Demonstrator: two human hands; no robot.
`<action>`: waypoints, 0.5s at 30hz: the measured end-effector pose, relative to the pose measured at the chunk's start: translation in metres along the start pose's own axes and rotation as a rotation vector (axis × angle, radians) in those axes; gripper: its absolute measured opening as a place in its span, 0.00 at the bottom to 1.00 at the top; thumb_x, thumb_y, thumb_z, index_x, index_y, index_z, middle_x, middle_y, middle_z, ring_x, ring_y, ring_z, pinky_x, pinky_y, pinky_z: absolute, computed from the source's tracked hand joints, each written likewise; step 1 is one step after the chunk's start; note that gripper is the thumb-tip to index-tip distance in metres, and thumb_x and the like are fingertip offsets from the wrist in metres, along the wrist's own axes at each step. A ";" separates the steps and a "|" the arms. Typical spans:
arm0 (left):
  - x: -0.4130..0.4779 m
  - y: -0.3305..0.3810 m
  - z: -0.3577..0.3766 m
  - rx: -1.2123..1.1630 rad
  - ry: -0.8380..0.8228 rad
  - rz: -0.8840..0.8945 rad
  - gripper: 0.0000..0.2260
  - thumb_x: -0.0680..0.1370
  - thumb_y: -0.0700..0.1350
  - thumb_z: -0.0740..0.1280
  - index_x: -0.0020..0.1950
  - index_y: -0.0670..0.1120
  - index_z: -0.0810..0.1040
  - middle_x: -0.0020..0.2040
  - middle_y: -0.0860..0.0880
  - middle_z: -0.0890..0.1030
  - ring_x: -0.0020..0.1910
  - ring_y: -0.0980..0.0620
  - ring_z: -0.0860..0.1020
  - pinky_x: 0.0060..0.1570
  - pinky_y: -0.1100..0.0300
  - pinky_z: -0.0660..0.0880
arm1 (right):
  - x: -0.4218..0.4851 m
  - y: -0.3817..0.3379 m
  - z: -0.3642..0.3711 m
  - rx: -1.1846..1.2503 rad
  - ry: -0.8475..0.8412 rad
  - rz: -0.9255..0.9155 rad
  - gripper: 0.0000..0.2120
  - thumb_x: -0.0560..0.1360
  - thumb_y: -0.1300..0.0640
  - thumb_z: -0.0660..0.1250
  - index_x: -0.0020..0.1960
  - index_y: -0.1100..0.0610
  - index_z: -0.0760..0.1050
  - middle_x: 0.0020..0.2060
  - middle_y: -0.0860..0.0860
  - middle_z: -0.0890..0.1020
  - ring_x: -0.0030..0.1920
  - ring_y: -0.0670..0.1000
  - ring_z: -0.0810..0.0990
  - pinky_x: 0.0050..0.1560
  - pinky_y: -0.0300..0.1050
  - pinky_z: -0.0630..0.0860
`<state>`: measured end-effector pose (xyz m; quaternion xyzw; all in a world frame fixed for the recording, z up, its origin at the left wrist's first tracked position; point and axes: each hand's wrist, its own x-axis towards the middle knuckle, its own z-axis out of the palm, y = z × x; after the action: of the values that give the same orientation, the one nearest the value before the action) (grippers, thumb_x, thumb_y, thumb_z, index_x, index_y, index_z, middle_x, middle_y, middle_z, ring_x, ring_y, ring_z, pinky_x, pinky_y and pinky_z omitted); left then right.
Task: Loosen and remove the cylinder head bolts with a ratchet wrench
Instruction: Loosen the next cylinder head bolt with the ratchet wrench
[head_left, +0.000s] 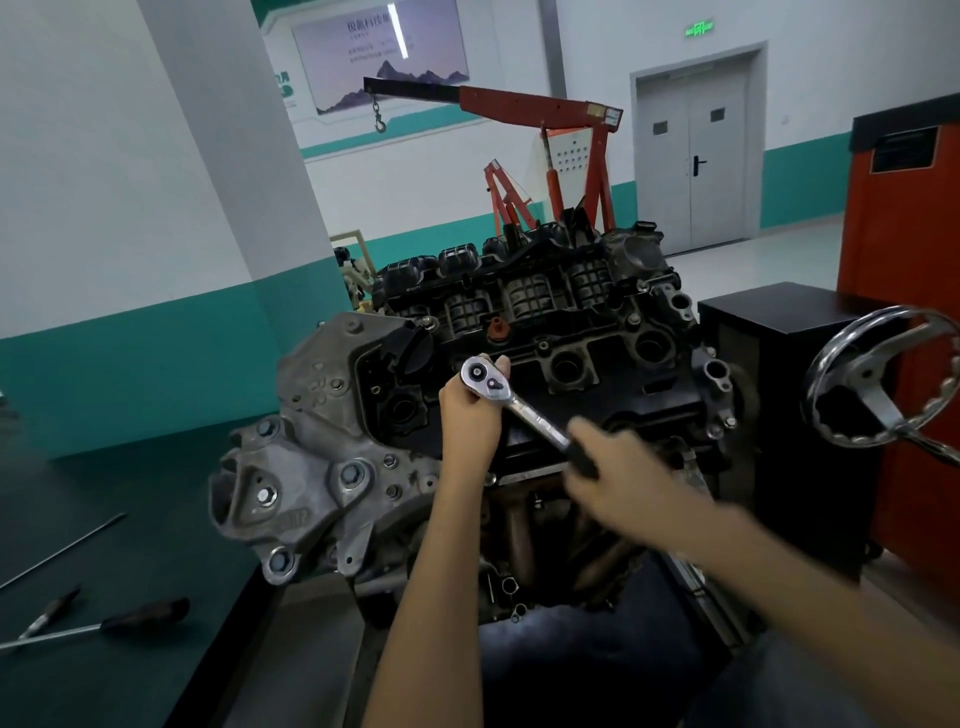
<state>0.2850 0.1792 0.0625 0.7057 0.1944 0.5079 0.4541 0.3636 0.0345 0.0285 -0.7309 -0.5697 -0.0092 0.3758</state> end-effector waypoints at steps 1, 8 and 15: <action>0.001 0.001 0.002 -0.001 0.010 0.004 0.22 0.80 0.41 0.66 0.30 0.51 0.59 0.28 0.56 0.62 0.32 0.55 0.60 0.35 0.58 0.60 | -0.010 -0.013 0.024 0.144 0.034 0.056 0.11 0.73 0.58 0.65 0.43 0.50 0.62 0.31 0.50 0.73 0.29 0.49 0.73 0.27 0.39 0.67; 0.005 0.002 -0.007 0.084 -0.007 -0.014 0.20 0.79 0.43 0.66 0.32 0.48 0.59 0.28 0.53 0.62 0.30 0.55 0.60 0.29 0.64 0.59 | -0.011 -0.046 0.066 0.326 0.058 0.091 0.09 0.74 0.62 0.62 0.50 0.53 0.64 0.34 0.51 0.74 0.32 0.47 0.74 0.30 0.35 0.71; 0.010 0.004 -0.007 0.097 -0.081 0.055 0.19 0.77 0.38 0.65 0.29 0.57 0.77 0.26 0.59 0.73 0.29 0.63 0.68 0.34 0.65 0.65 | 0.055 0.011 -0.086 -0.456 -0.221 -0.201 0.12 0.75 0.59 0.64 0.58 0.52 0.70 0.31 0.44 0.72 0.26 0.41 0.72 0.24 0.31 0.64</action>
<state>0.2823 0.1877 0.0720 0.7519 0.1810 0.4812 0.4127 0.4275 0.0308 0.1091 -0.7330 -0.6601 -0.0949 0.1343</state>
